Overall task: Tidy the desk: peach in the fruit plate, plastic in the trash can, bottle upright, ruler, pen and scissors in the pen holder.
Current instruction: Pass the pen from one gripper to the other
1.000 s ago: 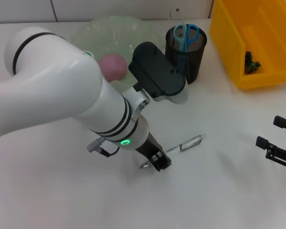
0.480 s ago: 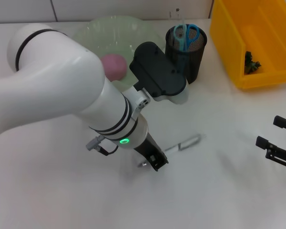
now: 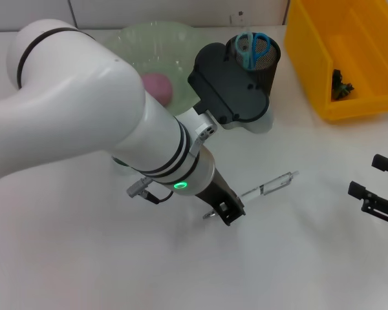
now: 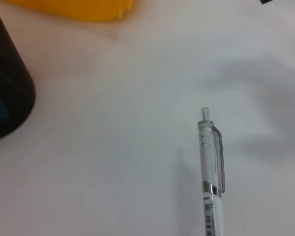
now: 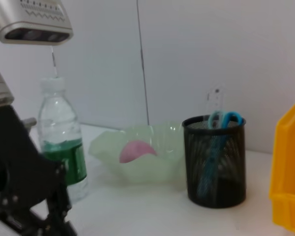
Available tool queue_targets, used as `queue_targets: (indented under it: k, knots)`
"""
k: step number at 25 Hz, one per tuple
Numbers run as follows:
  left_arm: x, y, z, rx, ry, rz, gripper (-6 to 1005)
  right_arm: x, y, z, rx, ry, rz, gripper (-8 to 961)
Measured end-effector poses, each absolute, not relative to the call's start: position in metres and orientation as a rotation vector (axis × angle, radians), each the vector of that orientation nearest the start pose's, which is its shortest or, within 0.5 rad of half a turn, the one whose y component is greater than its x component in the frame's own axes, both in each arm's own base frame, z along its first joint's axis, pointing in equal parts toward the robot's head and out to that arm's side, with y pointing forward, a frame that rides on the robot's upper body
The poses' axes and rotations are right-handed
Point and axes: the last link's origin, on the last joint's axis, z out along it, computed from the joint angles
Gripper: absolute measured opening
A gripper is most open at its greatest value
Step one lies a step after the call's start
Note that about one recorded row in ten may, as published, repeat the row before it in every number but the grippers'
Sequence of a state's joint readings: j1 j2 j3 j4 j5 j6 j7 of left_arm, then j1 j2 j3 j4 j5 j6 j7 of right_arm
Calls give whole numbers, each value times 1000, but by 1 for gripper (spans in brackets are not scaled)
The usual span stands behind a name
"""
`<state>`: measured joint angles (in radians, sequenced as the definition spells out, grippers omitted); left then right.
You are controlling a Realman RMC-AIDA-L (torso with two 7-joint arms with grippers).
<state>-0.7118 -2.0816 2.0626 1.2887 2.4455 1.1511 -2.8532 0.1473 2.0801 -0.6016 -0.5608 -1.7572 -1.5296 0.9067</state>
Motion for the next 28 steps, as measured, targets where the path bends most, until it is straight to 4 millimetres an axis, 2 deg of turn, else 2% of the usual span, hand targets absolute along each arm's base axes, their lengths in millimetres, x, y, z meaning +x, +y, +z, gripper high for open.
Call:
queue_targets:
  k: [2, 6, 8, 12, 13, 14, 16, 18, 19, 23, 28]
  knots:
    - [-105, 309, -126, -2803, -539, 454, 141, 365, 226, 19, -2272, 602, 707, 752]
    - [-103, 310, -124, -2802, -532, 436, 142, 368, 226, 38, -2103, 693, 836, 752]
    - [-73, 314, -96, -2784, -391, 95, 142, 365, 220, 54, -1992, 682, 970, 752]
    - [-73, 314, -96, -2784, -391, 95, 143, 359, 211, 68, -1920, 655, 1089, 750]
    - [-65, 317, -72, -2673, -291, -224, 144, 352, 209, 72, -1920, 625, 1159, 748]
    - [-63, 314, -63, -2573, -173, -441, 144, 352, 209, 72, -1920, 625, 1159, 746]
    - [-63, 313, -63, -2540, -142, -497, 144, 342, 209, 74, -1950, 593, 1239, 742]
    - [-64, 304, -75, -2513, -49, -565, 145, 326, 209, 79, -2022, 551, 1366, 740]
    - [-64, 300, -81, -2503, -17, -577, 145, 326, 209, 79, -2022, 551, 1366, 740]
    - [-60, 279, -108, -2457, 119, -576, 146, 305, 212, 76, -2059, 464, 1512, 741]
    - [-53, 269, -117, -2427, 175, -586, 147, 300, 223, 63, -1988, 495, 1572, 740]
